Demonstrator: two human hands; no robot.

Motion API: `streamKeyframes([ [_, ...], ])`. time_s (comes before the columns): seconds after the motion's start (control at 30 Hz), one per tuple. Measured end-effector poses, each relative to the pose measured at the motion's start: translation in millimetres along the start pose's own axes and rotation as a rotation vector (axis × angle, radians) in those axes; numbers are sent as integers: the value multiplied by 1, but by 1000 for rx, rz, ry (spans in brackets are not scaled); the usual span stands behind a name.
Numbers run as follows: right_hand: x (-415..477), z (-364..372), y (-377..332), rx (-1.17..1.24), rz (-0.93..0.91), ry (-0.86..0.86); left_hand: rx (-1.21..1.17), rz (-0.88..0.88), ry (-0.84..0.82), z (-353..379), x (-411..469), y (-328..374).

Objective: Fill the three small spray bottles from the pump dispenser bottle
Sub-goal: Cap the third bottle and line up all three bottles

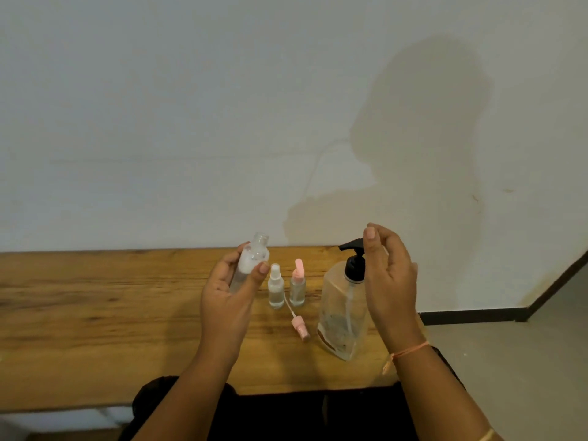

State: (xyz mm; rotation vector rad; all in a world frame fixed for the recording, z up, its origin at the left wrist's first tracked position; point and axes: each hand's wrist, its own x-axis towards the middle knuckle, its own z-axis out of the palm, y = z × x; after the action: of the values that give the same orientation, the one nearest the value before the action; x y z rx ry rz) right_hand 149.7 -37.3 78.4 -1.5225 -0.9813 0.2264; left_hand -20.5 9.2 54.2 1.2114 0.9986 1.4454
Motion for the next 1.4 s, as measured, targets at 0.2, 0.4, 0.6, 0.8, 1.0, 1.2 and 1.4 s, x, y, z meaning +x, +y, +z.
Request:
streamKeyframes([
  [0.2,-18,13,-1,-132,-555,77,57,-3,55,-11,0,-2],
  [0.4,-40,41,5,-202,-740,-161,148,-48,63,-14,9,-18],
  [0.6,-40,70,34,-624,-302,-698,236,-152,99,-16,21,-29],
  [0.8,-40,92,63,-876,-120,-957,262,-277,88,-16,31,-39],
  [1.0,-45,99,78,-996,-74,-1063,296,-324,43,-15,31,-43],
  [1.2,-51,98,73,-1004,-57,-1006,323,-355,9,-18,29,-46],
  [1.4,-40,77,29,-751,49,-911,377,-394,-19,-21,32,-48],
])
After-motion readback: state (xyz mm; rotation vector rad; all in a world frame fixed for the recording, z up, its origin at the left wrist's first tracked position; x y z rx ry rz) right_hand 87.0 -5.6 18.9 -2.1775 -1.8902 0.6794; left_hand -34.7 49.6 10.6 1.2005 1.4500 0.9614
